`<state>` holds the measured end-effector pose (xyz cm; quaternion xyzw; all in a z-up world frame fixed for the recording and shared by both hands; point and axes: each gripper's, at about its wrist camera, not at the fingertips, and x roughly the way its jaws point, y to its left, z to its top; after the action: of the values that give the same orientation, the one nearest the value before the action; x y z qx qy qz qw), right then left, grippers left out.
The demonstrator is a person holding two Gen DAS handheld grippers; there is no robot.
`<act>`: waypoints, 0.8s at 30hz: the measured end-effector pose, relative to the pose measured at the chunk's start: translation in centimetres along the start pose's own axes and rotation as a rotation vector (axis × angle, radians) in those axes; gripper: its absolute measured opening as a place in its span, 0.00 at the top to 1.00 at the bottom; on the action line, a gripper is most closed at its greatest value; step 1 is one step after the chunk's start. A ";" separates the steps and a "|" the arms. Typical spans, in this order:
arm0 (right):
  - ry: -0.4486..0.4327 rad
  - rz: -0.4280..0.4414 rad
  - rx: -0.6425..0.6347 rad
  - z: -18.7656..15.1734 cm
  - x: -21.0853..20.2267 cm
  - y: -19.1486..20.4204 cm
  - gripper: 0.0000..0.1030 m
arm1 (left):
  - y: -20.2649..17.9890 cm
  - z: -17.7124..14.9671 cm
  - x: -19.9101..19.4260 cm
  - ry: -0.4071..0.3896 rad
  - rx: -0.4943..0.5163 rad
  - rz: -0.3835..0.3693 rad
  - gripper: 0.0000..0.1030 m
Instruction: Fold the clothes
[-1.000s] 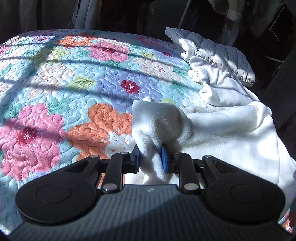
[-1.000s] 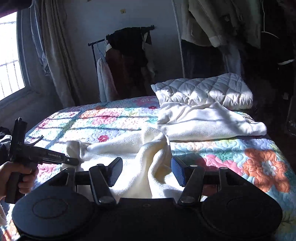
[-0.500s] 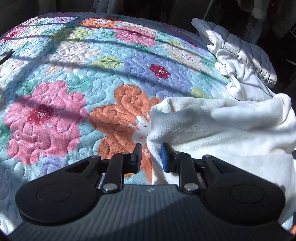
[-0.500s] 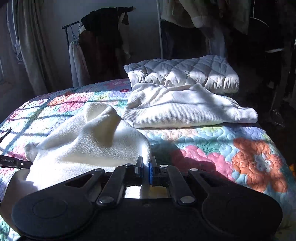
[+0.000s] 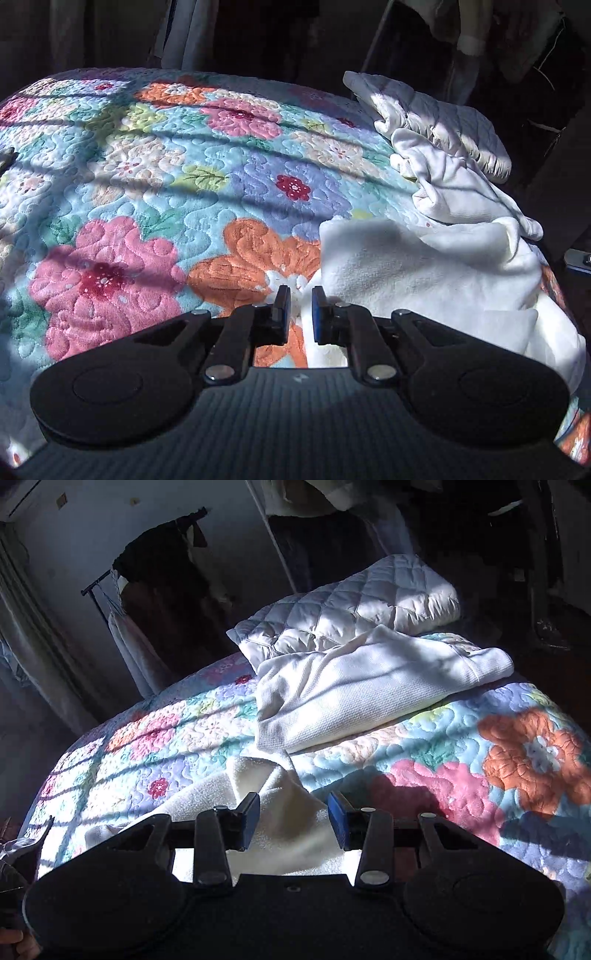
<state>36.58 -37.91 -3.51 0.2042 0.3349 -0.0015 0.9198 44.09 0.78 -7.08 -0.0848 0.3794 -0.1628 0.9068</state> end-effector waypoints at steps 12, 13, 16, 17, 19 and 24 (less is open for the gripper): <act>0.180 -0.053 -0.059 -0.1 8.7 2.9 0.90 | -4.4 1.5 4.5 0.079 0.186 -0.003 0.69; 0.159 -0.055 -0.073 -0.2 8.8 2.9 0.90 | -4.3 1.4 4.7 0.076 0.186 0.006 0.88; -0.003 -0.020 -0.168 0.1 7.3 3.8 0.91 | -4.2 1.6 4.4 0.043 0.174 0.011 0.96; -0.042 0.009 -0.163 0.6 6.8 3.8 0.91 | -4.1 1.8 4.4 0.039 0.155 0.014 0.96; -0.116 0.083 -0.113 1.8 6.1 3.4 0.91 | -3.3 2.4 4.5 0.028 0.085 0.016 0.97; -0.022 0.033 -0.087 2.6 9.1 3.1 0.86 | -2.1 2.1 6.7 0.067 0.018 0.091 0.96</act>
<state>45.68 -34.80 -6.11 0.1694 0.3213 0.0262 0.9313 49.52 -3.55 -9.42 -0.0536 0.4114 -0.1278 0.9009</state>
